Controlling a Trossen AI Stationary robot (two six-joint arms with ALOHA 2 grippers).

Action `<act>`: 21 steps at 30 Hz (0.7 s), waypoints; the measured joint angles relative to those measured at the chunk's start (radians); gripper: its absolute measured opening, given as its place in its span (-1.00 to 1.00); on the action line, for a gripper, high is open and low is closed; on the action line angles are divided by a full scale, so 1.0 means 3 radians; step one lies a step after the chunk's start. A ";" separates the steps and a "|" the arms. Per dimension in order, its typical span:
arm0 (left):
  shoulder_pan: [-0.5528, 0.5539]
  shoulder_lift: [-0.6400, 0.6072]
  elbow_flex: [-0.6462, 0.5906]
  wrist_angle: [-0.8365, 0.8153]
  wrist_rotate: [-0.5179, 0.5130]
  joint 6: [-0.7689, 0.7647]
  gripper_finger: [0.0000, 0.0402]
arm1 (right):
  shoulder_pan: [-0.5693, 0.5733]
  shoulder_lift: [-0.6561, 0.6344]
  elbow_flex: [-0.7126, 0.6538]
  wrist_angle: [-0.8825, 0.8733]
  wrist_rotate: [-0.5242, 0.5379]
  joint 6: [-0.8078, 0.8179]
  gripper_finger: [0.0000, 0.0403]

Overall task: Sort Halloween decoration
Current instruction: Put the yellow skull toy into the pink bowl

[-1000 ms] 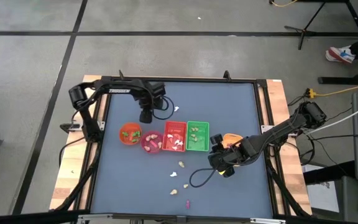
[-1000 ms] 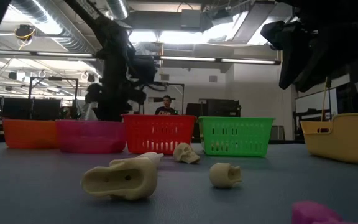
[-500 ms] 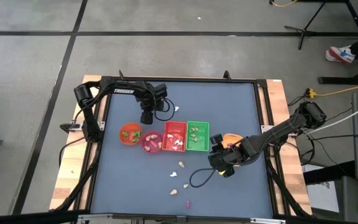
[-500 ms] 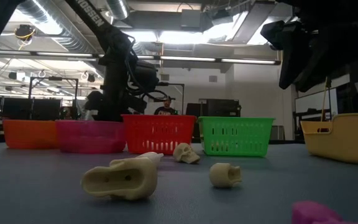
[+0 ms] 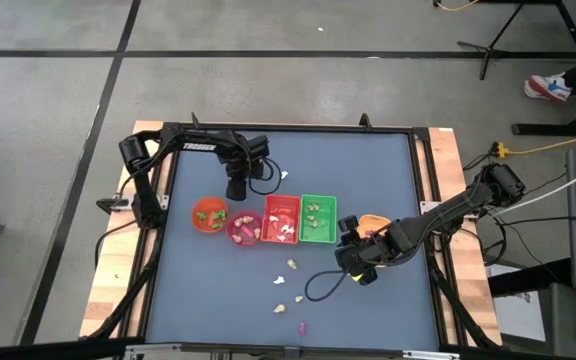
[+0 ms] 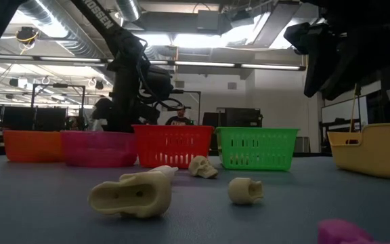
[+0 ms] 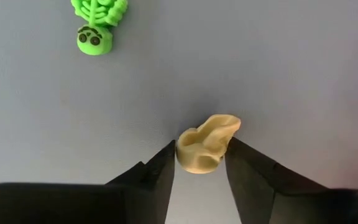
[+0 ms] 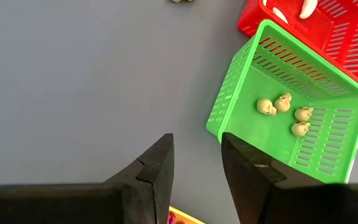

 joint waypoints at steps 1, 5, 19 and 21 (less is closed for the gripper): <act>0.0000 0.0000 0.0000 -0.0001 -0.0001 -0.0001 -0.38 | 0.0000 0.0000 0.0000 0.0000 0.0000 0.0000 -0.34; 0.0000 0.0000 0.0000 -0.0006 -0.0009 -0.0001 -0.44 | 0.0000 0.0000 0.0000 0.0000 0.0000 0.0000 -0.34; -0.0002 -0.0001 0.0000 -0.0008 -0.0018 -0.0003 -0.51 | 0.0000 0.0000 0.0000 0.0000 0.0000 0.0000 -0.34; -0.0022 -0.0001 0.0000 -0.0007 -0.0028 -0.0013 -0.51 | 0.0001 0.0000 0.0000 0.0000 0.0000 0.0001 -0.34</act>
